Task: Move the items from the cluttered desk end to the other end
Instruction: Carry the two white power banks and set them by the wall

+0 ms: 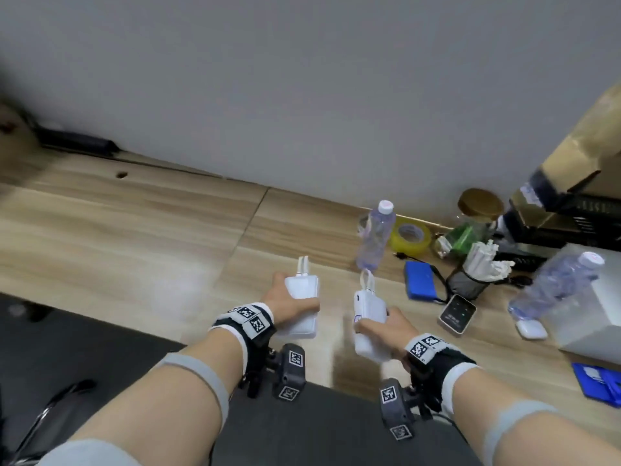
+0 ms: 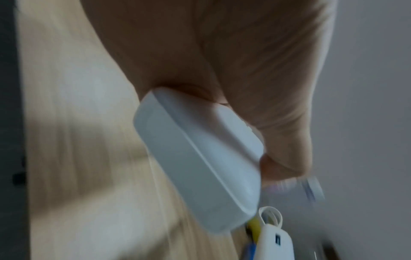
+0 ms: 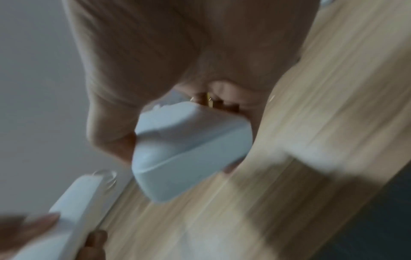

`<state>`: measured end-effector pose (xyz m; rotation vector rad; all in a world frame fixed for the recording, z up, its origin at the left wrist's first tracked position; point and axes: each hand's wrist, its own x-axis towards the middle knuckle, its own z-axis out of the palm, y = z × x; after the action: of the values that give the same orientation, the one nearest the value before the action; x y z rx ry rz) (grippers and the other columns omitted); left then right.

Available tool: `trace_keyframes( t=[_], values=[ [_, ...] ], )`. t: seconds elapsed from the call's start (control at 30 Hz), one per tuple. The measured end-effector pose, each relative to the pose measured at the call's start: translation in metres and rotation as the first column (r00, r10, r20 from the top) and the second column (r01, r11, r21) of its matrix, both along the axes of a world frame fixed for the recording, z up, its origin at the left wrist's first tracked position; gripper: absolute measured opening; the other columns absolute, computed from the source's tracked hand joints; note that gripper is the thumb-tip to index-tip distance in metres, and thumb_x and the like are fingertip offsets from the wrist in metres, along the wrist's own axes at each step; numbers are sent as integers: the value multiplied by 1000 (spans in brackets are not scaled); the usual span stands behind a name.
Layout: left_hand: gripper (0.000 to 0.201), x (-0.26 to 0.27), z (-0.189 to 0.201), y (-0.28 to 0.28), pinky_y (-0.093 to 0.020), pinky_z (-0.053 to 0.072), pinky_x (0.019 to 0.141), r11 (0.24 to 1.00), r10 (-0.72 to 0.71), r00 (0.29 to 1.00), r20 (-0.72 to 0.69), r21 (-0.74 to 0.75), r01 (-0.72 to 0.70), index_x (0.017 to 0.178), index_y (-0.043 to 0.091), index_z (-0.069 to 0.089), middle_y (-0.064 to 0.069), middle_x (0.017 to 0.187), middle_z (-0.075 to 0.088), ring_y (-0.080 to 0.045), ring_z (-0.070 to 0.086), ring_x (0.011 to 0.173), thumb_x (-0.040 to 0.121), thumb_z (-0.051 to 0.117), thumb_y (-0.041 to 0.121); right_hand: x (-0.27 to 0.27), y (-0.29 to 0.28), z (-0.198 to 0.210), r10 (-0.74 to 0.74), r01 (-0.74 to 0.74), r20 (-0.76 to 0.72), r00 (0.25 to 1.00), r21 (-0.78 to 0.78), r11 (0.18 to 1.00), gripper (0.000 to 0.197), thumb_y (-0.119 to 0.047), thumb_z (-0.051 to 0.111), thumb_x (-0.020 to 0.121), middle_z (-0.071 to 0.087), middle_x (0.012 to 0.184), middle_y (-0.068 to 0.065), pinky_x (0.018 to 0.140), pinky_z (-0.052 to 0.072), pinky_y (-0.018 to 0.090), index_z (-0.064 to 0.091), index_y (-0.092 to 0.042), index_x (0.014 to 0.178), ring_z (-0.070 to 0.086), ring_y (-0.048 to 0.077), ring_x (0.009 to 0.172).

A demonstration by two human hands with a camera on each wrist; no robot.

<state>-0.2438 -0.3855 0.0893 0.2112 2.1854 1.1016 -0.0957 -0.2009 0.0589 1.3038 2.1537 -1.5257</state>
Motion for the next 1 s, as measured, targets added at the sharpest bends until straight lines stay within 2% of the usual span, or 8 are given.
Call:
trace_keyframes(
  t=[0.1, 0.27, 0.4, 0.5, 0.6, 0.73, 0.83, 1.0],
  values=[
    [93, -54, 16, -94, -46, 59, 84, 993, 107, 994, -16, 62, -105, 125, 24, 31, -6, 110, 56, -28, 64, 95, 54, 88, 39, -58, -71, 16, 88, -89, -55, 995, -11, 996, 78, -38, 79, 56, 64, 104, 6, 72, 60, 37, 42, -18, 122, 68, 23, 90],
    [90, -116, 30, -220, -46, 57, 89, 951, 263, 965, 6, 166, -261, 129, 23, 31, -3, 113, 54, -25, 60, 103, 63, 93, 27, -144, -167, 26, 168, -174, -148, 975, -28, 984, 80, -35, 87, 59, 64, 102, 4, 54, 55, 29, 39, -20, 121, 68, 21, 84],
    [95, -153, 32, -291, -51, 59, 86, 889, 389, 919, 65, 235, -393, 129, 28, 35, -7, 119, 57, -31, 64, 106, 55, 95, 30, -215, -220, 20, 261, -277, -205, 943, -53, 959, 78, -49, 92, 44, 75, 92, 14, 71, 63, 49, 65, -10, 106, 73, 24, 75],
    [86, -188, 35, -332, -50, 60, 82, 860, 435, 897, 76, 260, -439, 128, 31, 37, -11, 121, 57, -32, 64, 106, 63, 92, 25, -265, -258, 28, 299, -336, -268, 916, -104, 936, 62, -41, 88, 53, 76, 84, 11, 64, 60, 40, 68, -6, 100, 70, 23, 68],
    [81, -234, 37, -370, -46, 60, 81, 864, 442, 896, 52, 242, -441, 126, 32, 37, -12, 120, 57, -30, 64, 104, 66, 91, 25, -326, -291, 17, 297, -356, -317, 901, -147, 923, 72, -42, 90, 53, 76, 92, 14, 65, 59, 37, 64, -10, 111, 73, 27, 76],
    [87, -313, 35, -415, -54, 58, 86, 863, 470, 882, 25, 197, -465, 123, 38, 41, -12, 121, 60, -34, 64, 108, 52, 90, 35, -422, -334, -12, 240, -320, -329, 913, -212, 923, 99, -52, 96, 43, 72, 106, 18, 72, 62, 54, 54, -12, 123, 75, 34, 88],
    [86, -377, 29, -447, -55, 57, 87, 862, 477, 878, 33, 178, -475, 130, 35, 41, -15, 123, 59, -37, 64, 109, 59, 89, 28, -493, -369, -24, 190, -290, -346, 919, -265, 920, 87, -34, 94, 58, 72, 106, 24, 70, 62, 50, 49, -6, 127, 75, 32, 81],
    [90, -473, 17, -497, -51, 59, 81, 835, 535, 840, 88, 96, -542, 135, 27, 35, -12, 116, 61, -34, 67, 100, 64, 90, 25, -604, -406, -80, 120, -221, -310, 943, -314, 923, 122, -62, 94, 30, 66, 116, 9, 78, 60, 57, 39, -20, 131, 71, 33, 98]
  ],
)
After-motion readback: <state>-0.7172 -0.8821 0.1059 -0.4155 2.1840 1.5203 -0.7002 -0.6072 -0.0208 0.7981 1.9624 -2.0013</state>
